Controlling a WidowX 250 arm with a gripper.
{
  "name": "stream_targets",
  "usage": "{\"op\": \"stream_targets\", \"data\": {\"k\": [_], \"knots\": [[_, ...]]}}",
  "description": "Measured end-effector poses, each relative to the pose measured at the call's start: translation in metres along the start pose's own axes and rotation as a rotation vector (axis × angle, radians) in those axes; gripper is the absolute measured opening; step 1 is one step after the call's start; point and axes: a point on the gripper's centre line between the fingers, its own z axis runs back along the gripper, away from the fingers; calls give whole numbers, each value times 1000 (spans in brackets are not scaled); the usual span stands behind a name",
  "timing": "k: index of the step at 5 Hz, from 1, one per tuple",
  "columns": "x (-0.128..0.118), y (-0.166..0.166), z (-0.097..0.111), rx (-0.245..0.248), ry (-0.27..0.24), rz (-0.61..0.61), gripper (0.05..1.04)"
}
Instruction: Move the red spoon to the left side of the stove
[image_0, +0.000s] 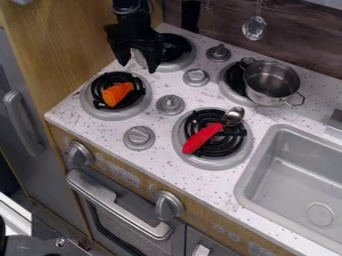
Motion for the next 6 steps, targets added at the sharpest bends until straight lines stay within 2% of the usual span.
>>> {"op": "stream_targets", "data": {"k": [1, 2, 3, 4, 5, 6], "knots": [[-9, -1, -16, -12, 46, 7, 997], [-16, -8, -23, -13, 75, -7, 997], [-23, -27, -31, -45, 89, -27, 997], [-26, -54, -20, -53, 41, -87, 997], [-25, -90, -22, -62, 20, -202, 997], [-24, -109, -21, -57, 16, -279, 997]]}}
